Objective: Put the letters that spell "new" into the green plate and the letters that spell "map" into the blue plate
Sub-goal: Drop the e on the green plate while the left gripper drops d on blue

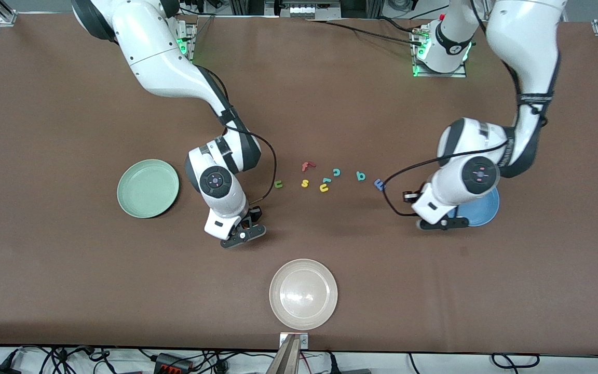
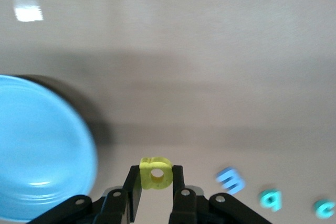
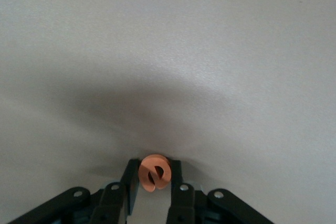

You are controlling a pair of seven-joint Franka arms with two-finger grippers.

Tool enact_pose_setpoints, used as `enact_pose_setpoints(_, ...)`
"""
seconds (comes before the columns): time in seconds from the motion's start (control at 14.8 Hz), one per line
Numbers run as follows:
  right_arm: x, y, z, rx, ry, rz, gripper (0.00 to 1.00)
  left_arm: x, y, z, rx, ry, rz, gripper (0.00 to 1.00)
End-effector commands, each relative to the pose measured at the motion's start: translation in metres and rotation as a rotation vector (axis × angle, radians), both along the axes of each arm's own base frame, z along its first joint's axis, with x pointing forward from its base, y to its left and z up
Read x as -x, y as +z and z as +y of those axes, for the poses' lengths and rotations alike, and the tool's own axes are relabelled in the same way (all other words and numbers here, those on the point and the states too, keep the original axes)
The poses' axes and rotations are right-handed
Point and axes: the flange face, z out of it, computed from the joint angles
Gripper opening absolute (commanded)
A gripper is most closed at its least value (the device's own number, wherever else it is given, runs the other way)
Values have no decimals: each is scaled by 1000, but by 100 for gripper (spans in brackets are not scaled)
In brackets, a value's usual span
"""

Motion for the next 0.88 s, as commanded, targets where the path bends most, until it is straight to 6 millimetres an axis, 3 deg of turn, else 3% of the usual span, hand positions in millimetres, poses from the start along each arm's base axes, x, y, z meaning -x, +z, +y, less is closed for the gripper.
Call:
enact_pose_setpoints(0.0,-1,46,-30,34,-82,96,4,0,0,51,-20,-99,24,10)
enact_pose_setpoints(0.13,5,74,-77,77,-136,156,4,-1,-10,85,-33,-160,41,10)
enact_pose_setpoints(0.34,33,82,-139,93,-188,199,4,0,-39,110,-24,-158,74,11)
enact_pose_setpoints(0.47,56,84,-157,97,-202,214,4,1,-62,112,-21,-156,88,11)
enact_pose_setpoints(0.67,84,72,-205,118,-218,178,5,9,-87,111,-17,-158,73,13)
enact_pose_setpoints(0.74,86,68,-218,136,-223,183,5,10,-90,111,-16,-158,68,17)
enact_pose_setpoints(0.81,88,65,-231,145,-228,193,6,10,-90,111,-16,-158,68,29)
